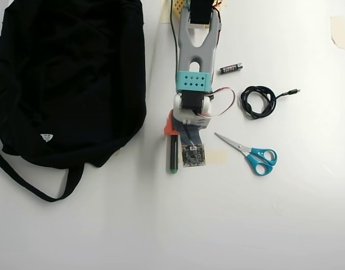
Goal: Put the green marker into the black bag
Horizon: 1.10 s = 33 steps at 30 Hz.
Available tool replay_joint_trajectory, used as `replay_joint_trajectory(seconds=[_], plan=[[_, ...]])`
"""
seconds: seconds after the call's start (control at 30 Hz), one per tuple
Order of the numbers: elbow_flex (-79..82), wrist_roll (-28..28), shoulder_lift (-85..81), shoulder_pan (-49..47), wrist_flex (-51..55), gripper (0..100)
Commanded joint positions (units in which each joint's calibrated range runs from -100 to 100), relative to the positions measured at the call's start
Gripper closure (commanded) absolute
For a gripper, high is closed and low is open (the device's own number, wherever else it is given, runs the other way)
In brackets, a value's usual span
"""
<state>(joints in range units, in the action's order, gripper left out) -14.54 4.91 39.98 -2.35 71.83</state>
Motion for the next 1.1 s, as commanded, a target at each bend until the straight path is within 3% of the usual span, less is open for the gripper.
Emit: replay_joint_trajectory(seconds=[0.0, 1.07], plan=[[0.7, -0.1, 0.6, 0.3, 0.3, 74], [0.6, -0.1, 0.5, 2.1, -0.3, 85]])
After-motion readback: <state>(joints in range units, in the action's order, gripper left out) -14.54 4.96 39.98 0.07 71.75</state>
